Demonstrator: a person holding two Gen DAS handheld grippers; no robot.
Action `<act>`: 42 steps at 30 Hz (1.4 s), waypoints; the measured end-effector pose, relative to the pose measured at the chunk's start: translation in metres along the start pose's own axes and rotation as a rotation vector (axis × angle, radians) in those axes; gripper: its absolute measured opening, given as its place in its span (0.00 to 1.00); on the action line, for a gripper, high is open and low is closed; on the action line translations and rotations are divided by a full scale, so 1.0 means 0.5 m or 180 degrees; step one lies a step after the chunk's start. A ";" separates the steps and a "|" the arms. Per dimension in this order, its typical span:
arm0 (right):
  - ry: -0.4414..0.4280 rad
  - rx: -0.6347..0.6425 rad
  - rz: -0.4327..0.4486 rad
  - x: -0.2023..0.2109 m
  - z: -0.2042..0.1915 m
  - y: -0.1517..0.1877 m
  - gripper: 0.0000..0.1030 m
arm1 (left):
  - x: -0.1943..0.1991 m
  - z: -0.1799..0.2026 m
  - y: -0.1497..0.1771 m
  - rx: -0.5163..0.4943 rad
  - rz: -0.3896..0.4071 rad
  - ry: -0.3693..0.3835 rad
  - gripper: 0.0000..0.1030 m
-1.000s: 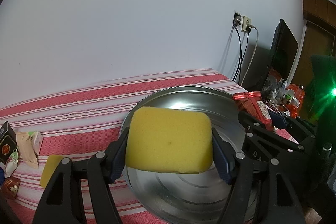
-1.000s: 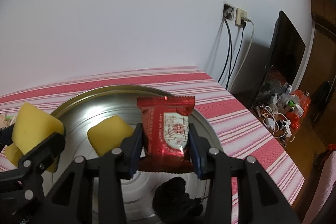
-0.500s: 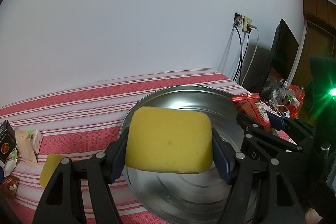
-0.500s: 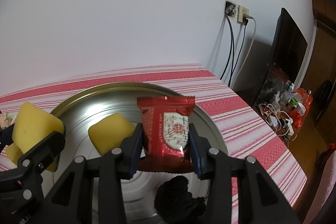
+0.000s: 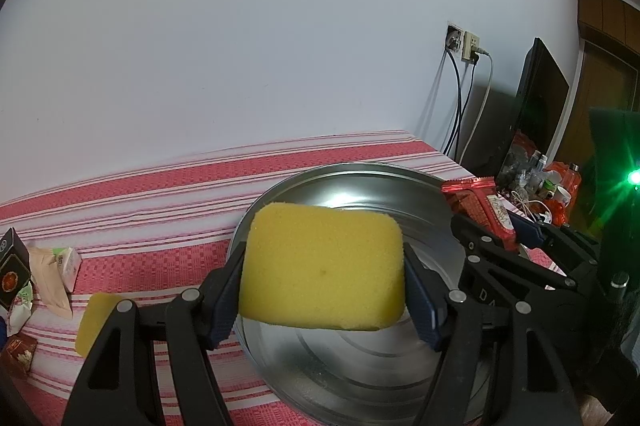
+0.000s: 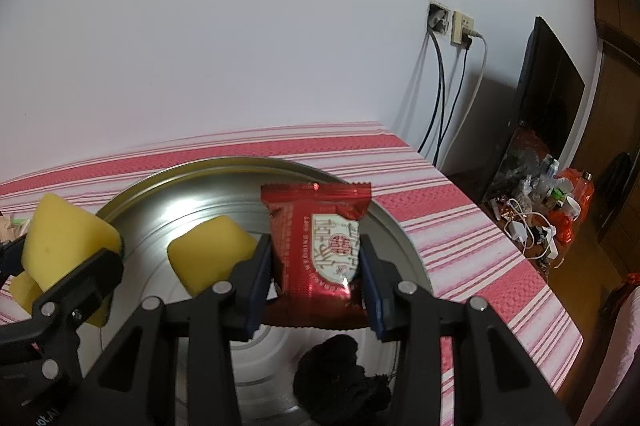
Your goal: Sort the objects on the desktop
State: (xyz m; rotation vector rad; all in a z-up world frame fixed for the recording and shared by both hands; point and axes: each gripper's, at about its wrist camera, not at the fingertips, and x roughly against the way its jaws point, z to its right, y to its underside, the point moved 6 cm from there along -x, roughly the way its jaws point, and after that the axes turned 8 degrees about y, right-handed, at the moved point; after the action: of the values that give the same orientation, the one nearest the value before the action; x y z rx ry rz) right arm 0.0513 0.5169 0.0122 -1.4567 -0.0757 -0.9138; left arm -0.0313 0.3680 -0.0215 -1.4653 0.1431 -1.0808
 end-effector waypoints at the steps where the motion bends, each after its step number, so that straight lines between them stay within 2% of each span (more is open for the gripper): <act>1: 0.0000 0.0000 0.0001 0.000 0.000 0.000 0.40 | 0.000 0.000 0.000 0.0001 -0.0002 -0.0001 0.70; 26: 0.0025 0.0018 -0.0015 0.001 -0.004 0.002 0.42 | -0.011 -0.010 0.000 0.0042 -0.0046 0.0004 0.70; 30: 0.0065 0.0026 -0.0007 0.003 -0.005 0.001 0.52 | -0.013 -0.019 0.002 0.0110 -0.0095 0.0068 0.73; 34: 0.0095 -0.0022 0.0076 0.019 0.001 -0.010 0.59 | 0.004 -0.031 -0.005 0.0155 -0.0024 0.0020 0.84; 37: 0.0109 -0.0045 0.0173 0.040 0.002 -0.020 0.71 | 0.026 -0.037 -0.014 0.0120 0.0091 -0.0048 0.85; 41: 0.0214 -0.0031 0.0289 0.066 -0.001 -0.035 0.77 | 0.048 -0.045 -0.021 0.0084 0.0161 -0.0106 0.86; 42: 0.0237 -0.0049 0.0305 0.072 -0.001 -0.037 0.83 | 0.053 -0.049 -0.020 0.0096 0.0169 -0.0109 0.85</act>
State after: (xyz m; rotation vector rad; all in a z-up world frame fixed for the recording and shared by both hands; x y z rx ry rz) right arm 0.0648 0.5019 0.0475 -1.4267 0.0560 -0.8909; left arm -0.0383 0.3357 -0.0040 -1.4445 0.1401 -1.0105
